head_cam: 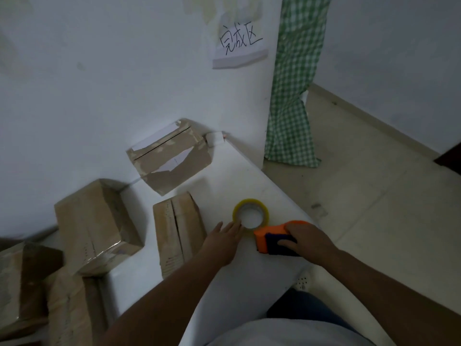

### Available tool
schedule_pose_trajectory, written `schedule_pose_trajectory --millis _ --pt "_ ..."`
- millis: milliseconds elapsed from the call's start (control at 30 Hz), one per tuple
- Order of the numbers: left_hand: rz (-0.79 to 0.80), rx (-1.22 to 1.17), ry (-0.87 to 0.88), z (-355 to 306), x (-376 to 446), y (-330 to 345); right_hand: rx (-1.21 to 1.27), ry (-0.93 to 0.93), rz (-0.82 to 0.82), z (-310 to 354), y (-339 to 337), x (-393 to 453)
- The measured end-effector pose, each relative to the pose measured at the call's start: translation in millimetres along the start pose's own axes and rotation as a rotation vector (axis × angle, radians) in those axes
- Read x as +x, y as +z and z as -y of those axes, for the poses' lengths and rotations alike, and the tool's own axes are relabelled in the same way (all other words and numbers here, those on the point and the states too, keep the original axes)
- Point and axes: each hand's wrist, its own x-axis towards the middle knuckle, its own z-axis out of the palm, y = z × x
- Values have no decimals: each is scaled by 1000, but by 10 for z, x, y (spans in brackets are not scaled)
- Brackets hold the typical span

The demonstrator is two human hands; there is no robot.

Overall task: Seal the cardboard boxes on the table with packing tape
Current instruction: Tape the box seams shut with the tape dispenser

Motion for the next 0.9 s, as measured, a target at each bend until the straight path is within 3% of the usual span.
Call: schedule_pose_trajectory --millis 133,233,300,433,500,567,900 --pt "-29 15 18 17 29 19 -16 8 80 -178 -154 -104" --pt "19 -41 20 61 55 -33 182 106 0 -207 -305 -142" --pt "-44 -212 9 90 71 -153 298 107 -59 -113 -394 -92" --pt "-341 -1066 -282 163 -88 -342 466 1 -84 249 -536 19" --pt "-283 -1666 -455 202 -280 -371 499 -55 -84 438 -562 56" --pt "-202 -2083 -534 253 -507 -379 495 -88 -69 606 -559 99" --pt "-361 -2172 -452 408 -1388 -184 373 -206 -8 1298 -515 248"
